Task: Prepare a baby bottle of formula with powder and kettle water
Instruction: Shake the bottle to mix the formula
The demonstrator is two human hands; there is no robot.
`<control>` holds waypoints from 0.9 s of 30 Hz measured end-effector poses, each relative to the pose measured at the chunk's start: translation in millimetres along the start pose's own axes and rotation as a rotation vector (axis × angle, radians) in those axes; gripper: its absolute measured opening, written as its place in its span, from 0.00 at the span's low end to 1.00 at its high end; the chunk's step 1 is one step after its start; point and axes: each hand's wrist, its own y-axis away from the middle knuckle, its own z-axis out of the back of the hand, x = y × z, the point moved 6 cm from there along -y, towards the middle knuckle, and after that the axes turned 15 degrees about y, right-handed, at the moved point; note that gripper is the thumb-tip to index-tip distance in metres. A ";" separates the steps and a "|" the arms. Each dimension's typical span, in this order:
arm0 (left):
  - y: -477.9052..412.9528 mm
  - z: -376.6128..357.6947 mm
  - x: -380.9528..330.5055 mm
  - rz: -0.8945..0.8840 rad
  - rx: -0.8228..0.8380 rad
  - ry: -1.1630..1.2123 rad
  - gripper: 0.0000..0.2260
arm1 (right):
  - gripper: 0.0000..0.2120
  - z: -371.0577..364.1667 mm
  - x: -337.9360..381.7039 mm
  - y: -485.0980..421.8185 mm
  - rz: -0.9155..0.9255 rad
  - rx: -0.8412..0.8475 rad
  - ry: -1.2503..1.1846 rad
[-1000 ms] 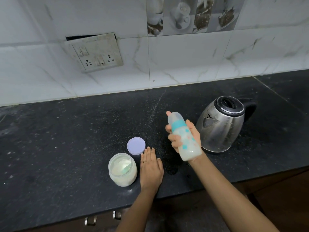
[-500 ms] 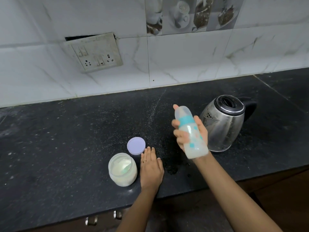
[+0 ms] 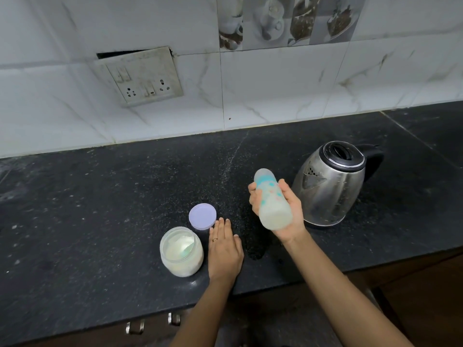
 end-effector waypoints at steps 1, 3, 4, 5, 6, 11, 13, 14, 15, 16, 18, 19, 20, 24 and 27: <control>-0.2 -0.3 0.2 0.003 0.000 0.002 0.26 | 0.31 -8.2 -2.4 2.3 -0.022 0.020 0.043; -0.5 -1.4 1.0 0.013 -0.001 -0.002 0.26 | 0.31 -15.9 1.1 2.8 -0.003 0.017 0.087; -0.7 -1.9 1.1 0.013 0.000 -0.007 0.25 | 0.35 -19.8 4.2 3.1 0.025 0.006 0.090; -0.6 -2.2 1.1 0.012 0.001 -0.012 0.25 | 0.38 -22.0 7.6 3.0 0.050 0.008 0.077; -0.6 -2.2 1.1 0.011 0.002 -0.014 0.25 | 0.39 -24.2 10.2 3.9 0.068 0.002 0.069; -0.7 -4.0 2.4 0.024 0.009 -0.005 0.26 | 0.37 -28.4 16.3 6.1 0.056 -0.017 0.086; -1.1 -4.3 2.5 0.022 0.013 -0.009 0.26 | 0.38 -30.3 16.8 7.3 0.040 -0.024 0.097; -1.1 -4.2 2.8 0.021 0.014 -0.012 0.26 | 0.38 -31.5 16.9 7.8 0.032 -0.018 0.113; -1.0 -4.5 3.2 0.021 0.015 -0.012 0.26 | 0.39 -31.8 17.1 7.4 0.026 -0.008 0.131; -0.8 -4.6 2.9 0.021 0.015 -0.010 0.26 | 0.39 -31.1 17.6 7.6 0.028 -0.005 0.151; -0.9 -4.3 2.8 0.025 0.016 -0.007 0.26 | 0.41 -29.0 18.7 8.8 0.027 0.034 0.194; -1.0 -4.2 2.8 0.026 0.017 -0.007 0.26 | 0.41 -26.4 17.9 10.0 0.013 0.078 0.220; -0.8 -4.2 2.6 0.024 0.016 -0.006 0.26 | 0.42 -22.6 17.3 11.8 -0.004 0.112 0.245; -0.9 -3.9 2.6 0.022 0.019 -0.002 0.26 | 0.40 -21.6 16.6 7.0 -0.004 0.127 0.269; -0.8 -4.0 2.6 0.029 0.024 -0.004 0.26 | 0.31 -9.4 12.9 -2.3 -0.020 0.109 0.043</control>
